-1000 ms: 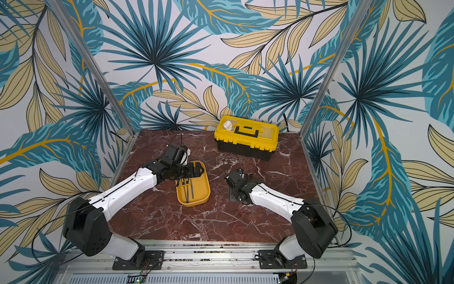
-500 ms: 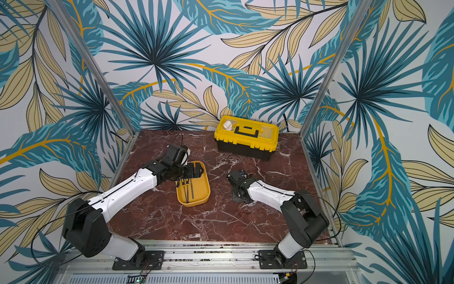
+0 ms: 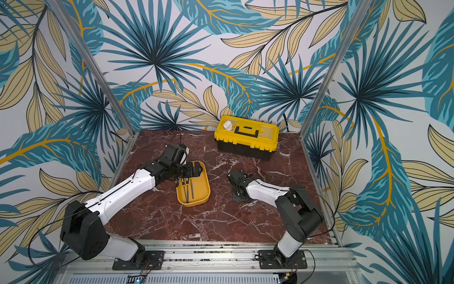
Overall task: Take the file tool out of the storage box
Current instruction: Place the file tool at the center of the board.
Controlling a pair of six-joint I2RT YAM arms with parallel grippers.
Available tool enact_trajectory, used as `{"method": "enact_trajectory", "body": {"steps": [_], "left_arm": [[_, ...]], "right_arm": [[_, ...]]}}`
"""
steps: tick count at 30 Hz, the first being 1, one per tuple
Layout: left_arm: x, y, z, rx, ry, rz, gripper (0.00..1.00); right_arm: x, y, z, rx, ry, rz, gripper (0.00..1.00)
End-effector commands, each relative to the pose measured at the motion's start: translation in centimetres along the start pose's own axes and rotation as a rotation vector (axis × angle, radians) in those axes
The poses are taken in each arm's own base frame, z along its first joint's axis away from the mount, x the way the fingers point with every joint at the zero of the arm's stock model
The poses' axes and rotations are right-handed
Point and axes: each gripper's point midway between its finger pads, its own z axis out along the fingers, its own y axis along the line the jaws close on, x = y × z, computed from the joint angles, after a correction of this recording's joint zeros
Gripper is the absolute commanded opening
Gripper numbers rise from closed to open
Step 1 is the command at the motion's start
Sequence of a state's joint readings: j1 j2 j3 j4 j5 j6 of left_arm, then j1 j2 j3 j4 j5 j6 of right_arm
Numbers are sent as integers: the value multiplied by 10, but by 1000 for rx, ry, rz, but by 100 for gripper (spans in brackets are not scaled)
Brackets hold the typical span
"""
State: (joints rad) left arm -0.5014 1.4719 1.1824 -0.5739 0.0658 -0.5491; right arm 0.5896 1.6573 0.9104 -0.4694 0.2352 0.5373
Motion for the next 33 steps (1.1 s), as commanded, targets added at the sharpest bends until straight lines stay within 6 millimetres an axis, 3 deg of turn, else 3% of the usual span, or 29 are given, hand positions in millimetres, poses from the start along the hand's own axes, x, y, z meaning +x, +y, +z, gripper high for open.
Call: {"method": "enact_trajectory", "body": {"steps": [1, 11, 17, 24, 33], "left_arm": [[2, 3, -3, -12, -9, 10, 100], [2, 17, 7, -105, 14, -9, 100], [0, 31, 23, -172, 38, -41, 90], [-6, 48, 49, -251, 42, -50, 84], [-21, 59, 77, -310, 22, -49, 73]], "right_arm": [[-1, 1, 4, 1, 8, -9, 0], [8, -2, 12, 10, 26, -5, 0], [12, -4, 16, 13, 30, 0, 4], [9, -3, 10, 0, 14, -5, 27], [-5, 15, -28, -159, -64, -8, 58]]}}
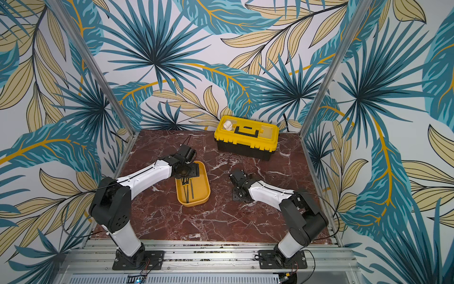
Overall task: Take the file tool out of the storage box
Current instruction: Place the file tool at the center of the board, then pick up the file tool from the storage box.
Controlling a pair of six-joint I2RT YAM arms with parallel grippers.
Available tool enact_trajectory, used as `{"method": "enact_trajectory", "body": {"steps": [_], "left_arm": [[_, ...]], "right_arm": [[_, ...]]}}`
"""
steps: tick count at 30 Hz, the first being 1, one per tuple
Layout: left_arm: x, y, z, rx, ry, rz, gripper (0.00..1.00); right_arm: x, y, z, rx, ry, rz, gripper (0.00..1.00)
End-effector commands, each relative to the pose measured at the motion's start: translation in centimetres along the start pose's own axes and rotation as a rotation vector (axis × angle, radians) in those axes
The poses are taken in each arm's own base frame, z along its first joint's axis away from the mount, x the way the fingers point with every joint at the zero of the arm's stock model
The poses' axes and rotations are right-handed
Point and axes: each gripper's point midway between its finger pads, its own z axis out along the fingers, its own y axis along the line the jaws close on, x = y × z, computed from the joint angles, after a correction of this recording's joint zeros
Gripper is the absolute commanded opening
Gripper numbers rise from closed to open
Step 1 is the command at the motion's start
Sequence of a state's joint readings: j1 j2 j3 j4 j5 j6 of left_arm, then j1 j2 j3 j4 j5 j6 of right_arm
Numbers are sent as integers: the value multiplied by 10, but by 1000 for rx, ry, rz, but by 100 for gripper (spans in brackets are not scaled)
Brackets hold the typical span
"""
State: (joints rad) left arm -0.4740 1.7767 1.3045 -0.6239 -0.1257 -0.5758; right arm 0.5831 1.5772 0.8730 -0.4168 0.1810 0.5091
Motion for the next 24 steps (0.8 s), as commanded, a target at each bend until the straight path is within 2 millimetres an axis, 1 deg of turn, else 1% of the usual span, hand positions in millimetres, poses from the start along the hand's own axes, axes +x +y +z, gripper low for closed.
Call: {"method": "enact_trajectory", "body": {"steps": [1, 3, 8, 11, 14, 16, 20, 24], "left_arm": [[-24, -1, 3, -14, -65, -18, 71], [-25, 1, 11, -31, -58, -24, 68], [-25, 6, 30, -47, -31, -52, 65], [-27, 7, 36, -47, -32, -61, 62], [-31, 8, 41, -55, -37, -69, 57], [-33, 9, 44, -56, -39, -72, 55], [-37, 10, 49, -58, -46, -76, 50], [-37, 12, 56, -67, -40, -76, 46]], "right_arm": [[0, 10, -17, -85, -21, -4, 60], [-3, 14, -29, -127, -41, -2, 65], [-6, 30, -56, -252, -75, -5, 90], [-7, 43, -70, -352, -94, 1, 99], [-7, 55, -82, -449, -106, 7, 100], [-8, 60, -88, -486, -112, 8, 100], [-9, 62, -94, -504, -118, 4, 99], [-9, 61, -95, -500, -120, 2, 100]]}}
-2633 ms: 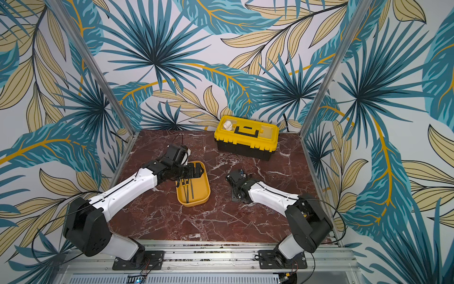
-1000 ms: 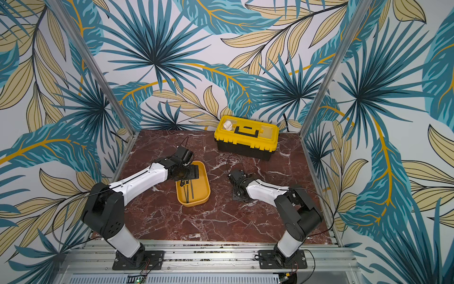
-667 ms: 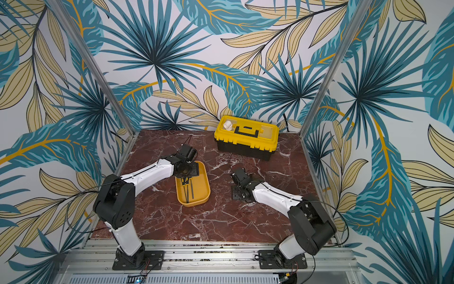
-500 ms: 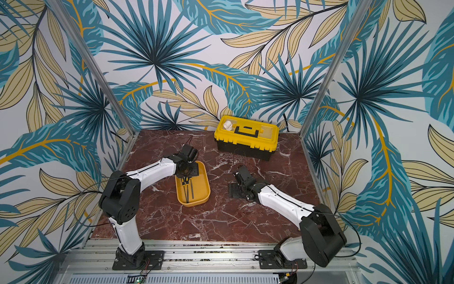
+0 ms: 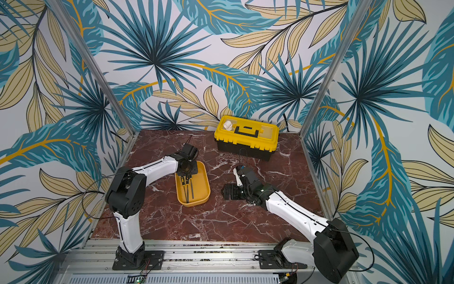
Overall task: Take the file tool out of the storage box
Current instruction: Pick up the file tool from the storage box.
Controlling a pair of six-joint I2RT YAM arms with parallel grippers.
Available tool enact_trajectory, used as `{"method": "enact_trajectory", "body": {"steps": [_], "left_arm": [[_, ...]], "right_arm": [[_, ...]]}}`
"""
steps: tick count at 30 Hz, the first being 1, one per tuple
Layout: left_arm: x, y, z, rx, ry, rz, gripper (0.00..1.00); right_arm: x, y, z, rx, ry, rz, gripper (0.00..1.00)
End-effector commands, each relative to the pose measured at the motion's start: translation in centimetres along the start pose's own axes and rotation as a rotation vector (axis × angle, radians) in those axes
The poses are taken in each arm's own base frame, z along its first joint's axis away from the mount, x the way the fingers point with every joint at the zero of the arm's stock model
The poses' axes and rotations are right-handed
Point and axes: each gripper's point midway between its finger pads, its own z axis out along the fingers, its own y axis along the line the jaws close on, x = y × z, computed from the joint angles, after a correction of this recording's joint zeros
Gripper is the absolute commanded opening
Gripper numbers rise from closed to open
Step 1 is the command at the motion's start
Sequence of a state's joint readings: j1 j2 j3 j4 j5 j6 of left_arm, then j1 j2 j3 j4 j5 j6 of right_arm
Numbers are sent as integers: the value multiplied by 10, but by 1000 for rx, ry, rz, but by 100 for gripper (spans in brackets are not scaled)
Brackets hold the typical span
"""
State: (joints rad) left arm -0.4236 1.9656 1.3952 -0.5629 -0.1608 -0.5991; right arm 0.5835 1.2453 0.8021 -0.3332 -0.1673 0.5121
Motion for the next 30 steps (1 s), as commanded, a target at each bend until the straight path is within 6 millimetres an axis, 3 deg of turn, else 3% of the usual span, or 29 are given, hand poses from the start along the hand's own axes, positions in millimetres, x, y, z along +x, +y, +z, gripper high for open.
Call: {"method": "enact_trajectory", "body": {"steps": [1, 15, 19, 30], "left_arm": [[-18, -4, 3, 3, -44, -14, 46], [-15, 0, 21, -32, -28, -10, 35], [-13, 1, 24, -35, -21, -7, 27], [-21, -9, -2, 53, -69, -12, 13]], "right_arm": [[3, 4, -2, -25, -1, -2, 100], [6, -2, -3, 4, 4, -5, 99], [6, -3, -3, 5, 3, -3, 100], [6, -1, -1, -4, 4, 4, 98]]}}
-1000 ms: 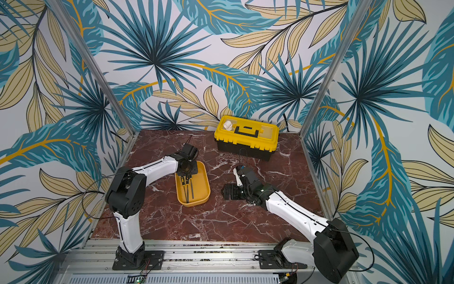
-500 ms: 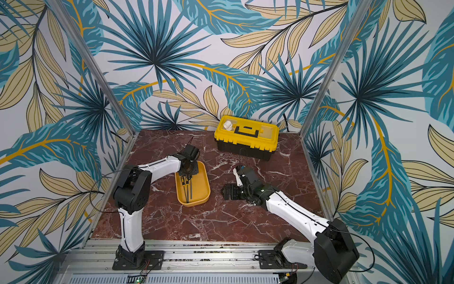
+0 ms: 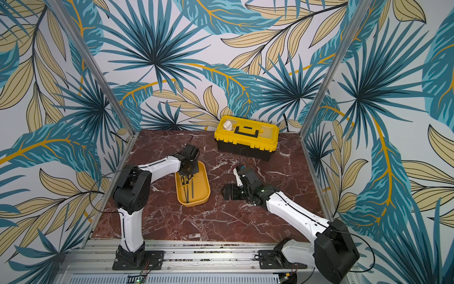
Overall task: Take the file tool out of the storage box
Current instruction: Pick up the file tool from the storage box.
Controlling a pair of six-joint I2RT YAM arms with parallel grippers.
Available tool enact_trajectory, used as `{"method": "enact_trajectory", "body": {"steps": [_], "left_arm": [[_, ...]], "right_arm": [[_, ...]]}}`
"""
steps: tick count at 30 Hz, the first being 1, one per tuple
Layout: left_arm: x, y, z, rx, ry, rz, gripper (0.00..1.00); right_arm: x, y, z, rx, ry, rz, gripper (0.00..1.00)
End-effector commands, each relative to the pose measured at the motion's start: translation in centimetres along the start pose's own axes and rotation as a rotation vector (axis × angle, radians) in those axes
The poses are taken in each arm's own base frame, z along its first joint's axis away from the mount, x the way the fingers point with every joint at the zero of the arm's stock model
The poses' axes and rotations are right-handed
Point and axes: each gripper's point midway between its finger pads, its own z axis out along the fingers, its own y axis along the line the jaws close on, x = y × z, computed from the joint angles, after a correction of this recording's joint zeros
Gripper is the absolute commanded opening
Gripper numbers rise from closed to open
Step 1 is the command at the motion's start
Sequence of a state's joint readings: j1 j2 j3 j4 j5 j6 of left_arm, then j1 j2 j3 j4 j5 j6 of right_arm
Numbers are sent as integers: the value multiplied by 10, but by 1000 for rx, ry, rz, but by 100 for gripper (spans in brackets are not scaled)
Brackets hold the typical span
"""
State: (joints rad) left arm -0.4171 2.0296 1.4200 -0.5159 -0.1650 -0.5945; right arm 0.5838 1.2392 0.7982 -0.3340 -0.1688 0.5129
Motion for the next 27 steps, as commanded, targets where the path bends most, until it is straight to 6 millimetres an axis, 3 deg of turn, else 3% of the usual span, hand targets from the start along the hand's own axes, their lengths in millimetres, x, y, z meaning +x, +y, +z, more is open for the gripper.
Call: {"method": "enact_trajectory", "body": {"steps": [1, 7, 14, 21, 27], "left_arm": [[-17, -8, -25, 68, -61, -10, 13], [-21, -20, -56, 164, -78, -14, 13], [-16, -38, -109, 343, -86, -36, 13], [-17, -46, -156, 462, -123, -42, 13], [-15, -56, -171, 532, -115, -44, 13]], "right_arm": [[5, 0, 0, -6, 3, 4, 98], [1, 11, -1, -47, -9, 1, 96], [-7, 32, 7, -122, 2, -16, 94], [-28, 65, 6, -210, -32, -20, 91], [-29, 83, 5, -245, -45, -25, 85]]}}
